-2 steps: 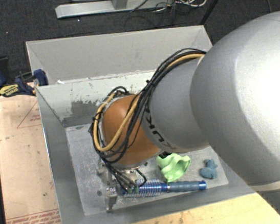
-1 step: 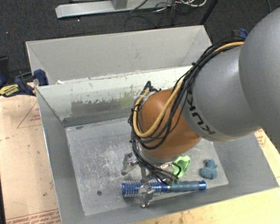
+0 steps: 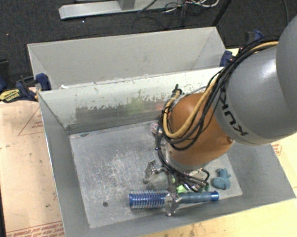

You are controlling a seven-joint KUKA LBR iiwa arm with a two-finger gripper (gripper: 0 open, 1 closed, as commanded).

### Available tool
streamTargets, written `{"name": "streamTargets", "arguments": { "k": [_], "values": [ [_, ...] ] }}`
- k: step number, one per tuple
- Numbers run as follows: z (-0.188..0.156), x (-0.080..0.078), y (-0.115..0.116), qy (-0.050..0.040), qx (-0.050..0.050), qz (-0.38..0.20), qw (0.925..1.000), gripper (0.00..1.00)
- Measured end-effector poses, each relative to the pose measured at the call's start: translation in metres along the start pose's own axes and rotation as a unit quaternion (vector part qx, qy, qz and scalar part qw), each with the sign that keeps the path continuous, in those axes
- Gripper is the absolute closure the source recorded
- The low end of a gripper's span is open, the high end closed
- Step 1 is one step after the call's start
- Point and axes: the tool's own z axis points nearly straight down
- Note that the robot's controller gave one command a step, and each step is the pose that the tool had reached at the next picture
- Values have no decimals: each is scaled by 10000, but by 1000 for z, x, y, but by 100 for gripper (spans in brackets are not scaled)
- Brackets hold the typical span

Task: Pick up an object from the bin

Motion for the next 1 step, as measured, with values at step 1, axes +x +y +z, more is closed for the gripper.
{"name": "streamTargets", "arguments": {
  "k": [1],
  "values": [
    [22, -13, 26, -104, 32, -376, 9992, 0]
  ]
}}
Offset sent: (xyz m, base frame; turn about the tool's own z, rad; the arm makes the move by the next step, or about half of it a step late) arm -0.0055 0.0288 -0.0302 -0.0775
